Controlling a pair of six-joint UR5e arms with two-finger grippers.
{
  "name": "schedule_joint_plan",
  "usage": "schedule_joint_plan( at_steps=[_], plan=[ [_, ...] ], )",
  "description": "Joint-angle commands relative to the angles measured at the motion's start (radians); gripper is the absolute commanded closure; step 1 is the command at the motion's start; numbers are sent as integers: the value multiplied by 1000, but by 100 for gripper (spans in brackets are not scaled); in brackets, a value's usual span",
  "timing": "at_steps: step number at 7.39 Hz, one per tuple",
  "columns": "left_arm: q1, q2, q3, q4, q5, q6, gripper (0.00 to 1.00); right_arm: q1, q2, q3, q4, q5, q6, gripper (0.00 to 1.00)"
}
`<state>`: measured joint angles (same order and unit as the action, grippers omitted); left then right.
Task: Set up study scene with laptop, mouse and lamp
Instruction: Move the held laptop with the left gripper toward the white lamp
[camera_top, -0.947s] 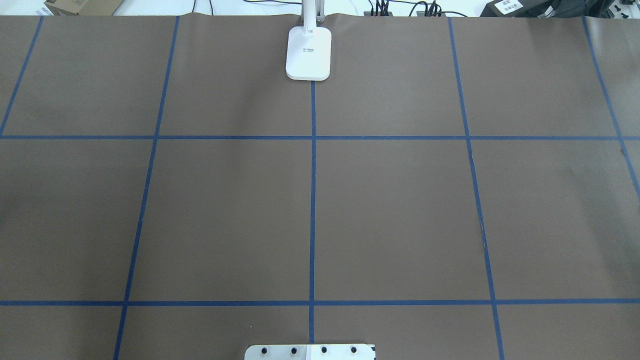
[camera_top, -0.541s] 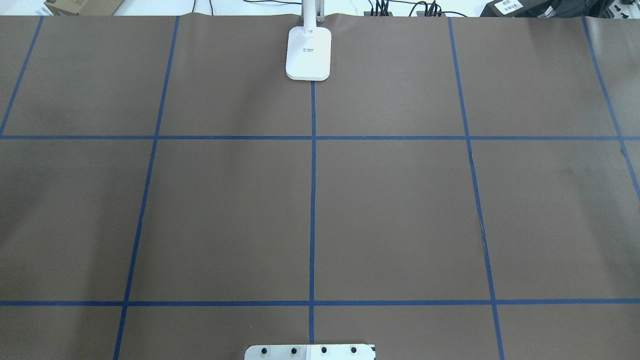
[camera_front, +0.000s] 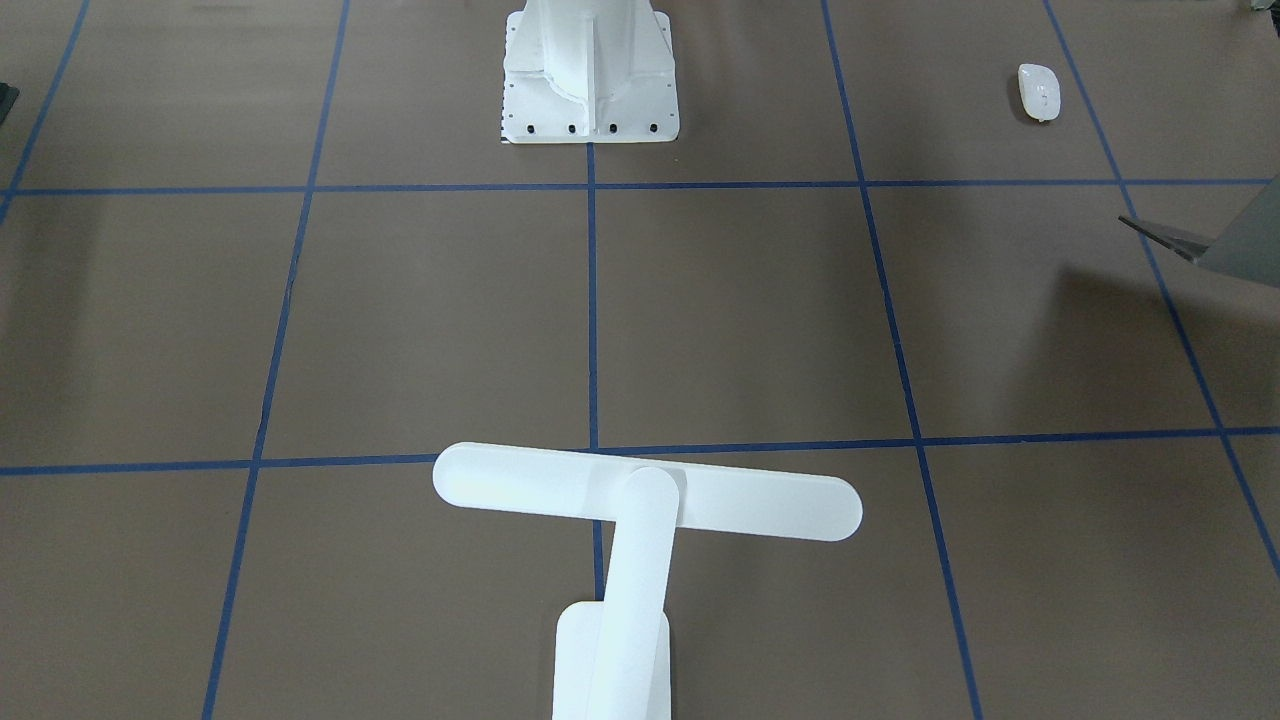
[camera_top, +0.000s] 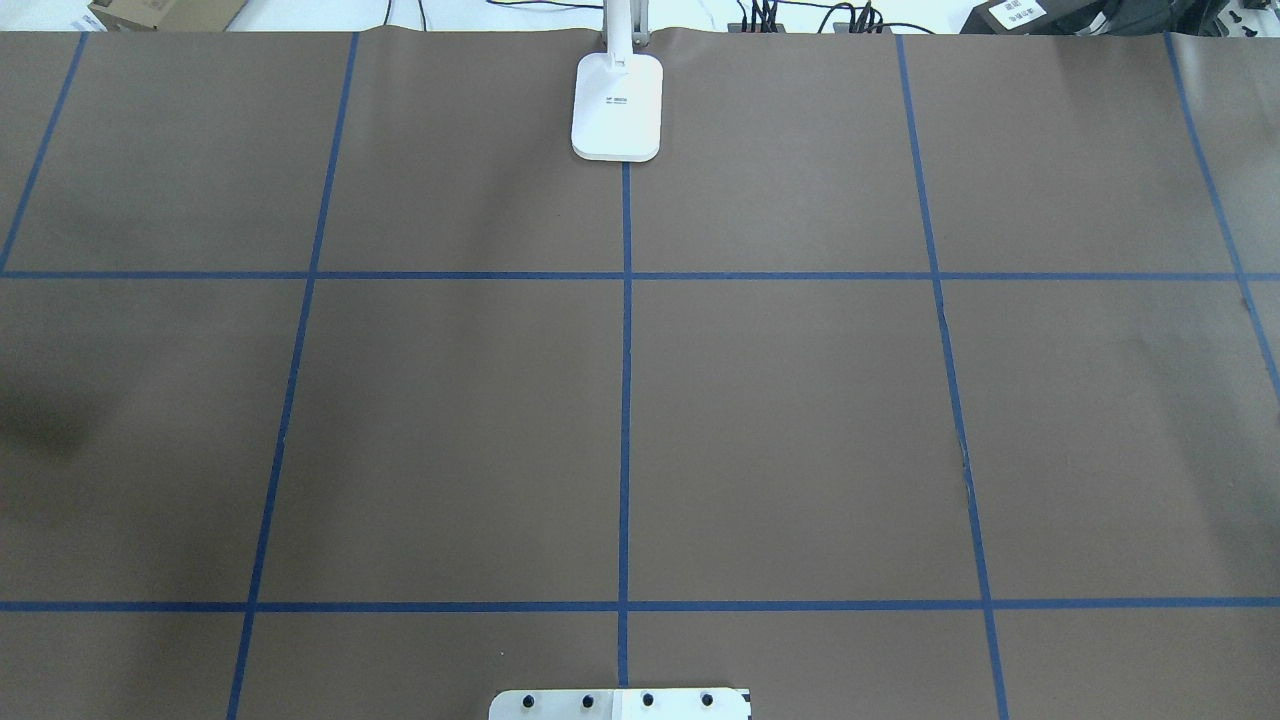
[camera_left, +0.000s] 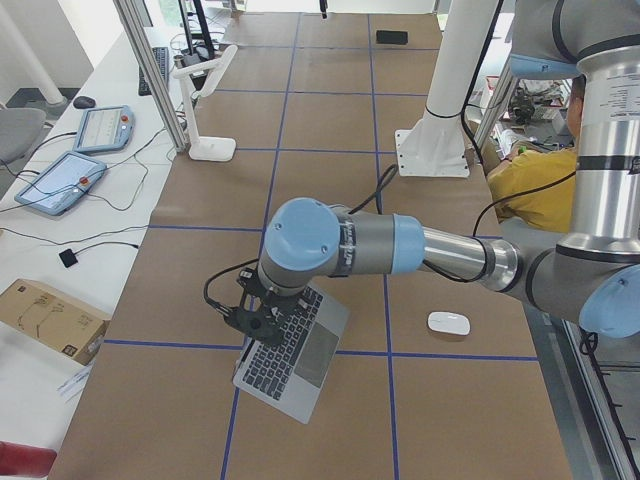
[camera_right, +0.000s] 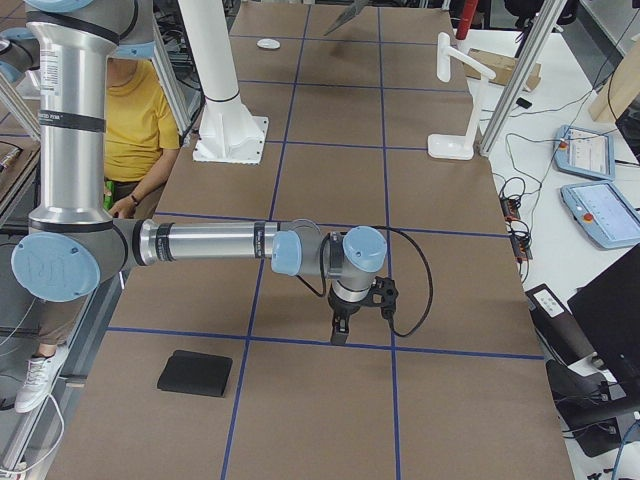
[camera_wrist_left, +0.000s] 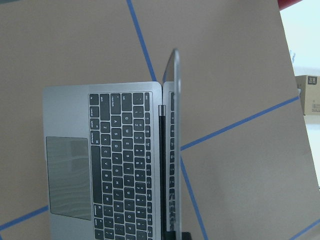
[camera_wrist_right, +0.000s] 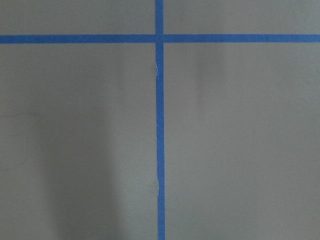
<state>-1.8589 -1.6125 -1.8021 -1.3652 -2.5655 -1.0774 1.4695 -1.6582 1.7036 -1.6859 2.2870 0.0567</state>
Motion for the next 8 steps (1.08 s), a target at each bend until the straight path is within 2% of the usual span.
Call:
schedule_joint_plan(
  at_steps=[1, 5, 8],
  plan=[
    [130, -119, 0, -2, -1, -172, 100, 0, 0, -1, 0, -1, 0, 0],
    [354, -263, 1, -148, 4, -619, 100, 0, 2, -1, 0, 0, 0, 0],
    [516, -407, 0, -172, 37, -919, 100, 0, 0, -1, 0, 0, 0, 0]
  ],
)
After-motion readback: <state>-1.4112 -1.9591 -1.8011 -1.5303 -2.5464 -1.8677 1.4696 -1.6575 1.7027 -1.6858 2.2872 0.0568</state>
